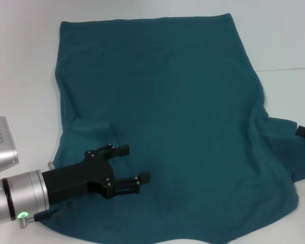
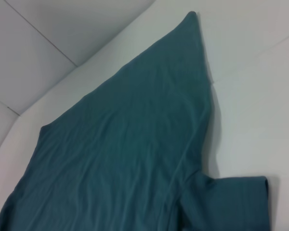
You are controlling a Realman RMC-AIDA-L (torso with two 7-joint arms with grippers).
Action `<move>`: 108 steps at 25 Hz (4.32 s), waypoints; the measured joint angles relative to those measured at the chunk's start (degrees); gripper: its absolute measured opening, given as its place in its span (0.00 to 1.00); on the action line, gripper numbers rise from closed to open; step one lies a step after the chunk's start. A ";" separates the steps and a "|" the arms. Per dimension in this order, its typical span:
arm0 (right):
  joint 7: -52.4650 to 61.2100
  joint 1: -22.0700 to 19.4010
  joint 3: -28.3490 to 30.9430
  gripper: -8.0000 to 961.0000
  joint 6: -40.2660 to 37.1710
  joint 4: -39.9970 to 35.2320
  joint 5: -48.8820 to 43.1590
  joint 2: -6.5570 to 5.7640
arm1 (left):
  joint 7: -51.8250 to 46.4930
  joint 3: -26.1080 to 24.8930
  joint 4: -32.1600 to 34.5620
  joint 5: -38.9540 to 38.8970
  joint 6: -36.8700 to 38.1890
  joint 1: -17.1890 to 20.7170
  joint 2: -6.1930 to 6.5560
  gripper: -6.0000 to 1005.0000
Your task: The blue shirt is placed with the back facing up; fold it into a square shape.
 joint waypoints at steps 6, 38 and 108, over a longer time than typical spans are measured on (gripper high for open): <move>-0.49 0.34 -0.05 0.96 1.40 0.42 -0.53 0.21 | -1.24 -0.03 0.22 0.39 0.11 0.12 0.05 0.94; -0.49 1.55 -2.46 0.83 4.19 1.32 -0.77 0.33 | -1.42 -0.29 0.20 -0.04 0.10 0.48 -0.04 0.94; -10.52 3.12 5.22 0.02 13.50 5.09 8.51 -0.58 | -2.23 -1.61 0.35 -0.09 0.02 0.48 0.14 0.94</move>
